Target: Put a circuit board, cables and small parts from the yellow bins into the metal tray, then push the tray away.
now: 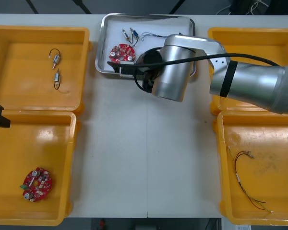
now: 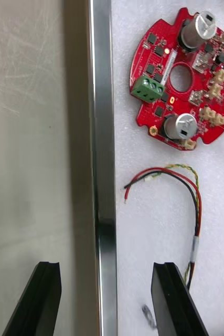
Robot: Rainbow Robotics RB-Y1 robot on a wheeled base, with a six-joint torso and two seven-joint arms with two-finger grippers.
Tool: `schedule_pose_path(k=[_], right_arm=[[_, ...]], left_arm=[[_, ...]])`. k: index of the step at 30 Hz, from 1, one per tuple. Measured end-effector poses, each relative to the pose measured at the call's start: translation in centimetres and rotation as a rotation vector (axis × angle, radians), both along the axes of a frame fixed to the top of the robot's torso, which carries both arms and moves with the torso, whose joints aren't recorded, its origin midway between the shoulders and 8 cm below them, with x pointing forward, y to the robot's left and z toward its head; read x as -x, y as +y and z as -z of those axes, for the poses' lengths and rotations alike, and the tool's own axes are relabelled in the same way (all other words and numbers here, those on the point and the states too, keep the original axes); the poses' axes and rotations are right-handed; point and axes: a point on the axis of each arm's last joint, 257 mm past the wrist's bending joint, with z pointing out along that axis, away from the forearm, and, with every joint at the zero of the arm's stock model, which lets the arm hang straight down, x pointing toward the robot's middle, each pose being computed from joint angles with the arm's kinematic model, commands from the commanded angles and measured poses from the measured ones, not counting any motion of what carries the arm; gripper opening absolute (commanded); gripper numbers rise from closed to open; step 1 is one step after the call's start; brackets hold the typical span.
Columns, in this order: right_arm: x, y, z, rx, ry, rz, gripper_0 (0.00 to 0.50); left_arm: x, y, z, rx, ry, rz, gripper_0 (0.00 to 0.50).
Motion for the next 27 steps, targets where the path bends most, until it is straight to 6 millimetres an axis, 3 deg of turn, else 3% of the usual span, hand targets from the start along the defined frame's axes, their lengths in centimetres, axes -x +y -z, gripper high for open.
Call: schedule_pose_path(k=[11, 18, 27], right_arm=[[4.7, -2.8, -3.9, -0.052, 0.191, 0.147, 0.5], [7.1, -7.0, -5.1, -0.027, 0.277, 0.247, 0.5], [9.2, -12.6, -6.7, -0.163, 0.282, 0.461, 0.5]], left_arm=[[0.0, 0.0, 0.0, 0.0, 0.0, 0.0, 0.5], [0.0, 0.0, 0.0, 0.0, 0.0, 0.0, 0.5], [0.0, 0.0, 0.0, 0.0, 0.001, -0.001, 0.5]])
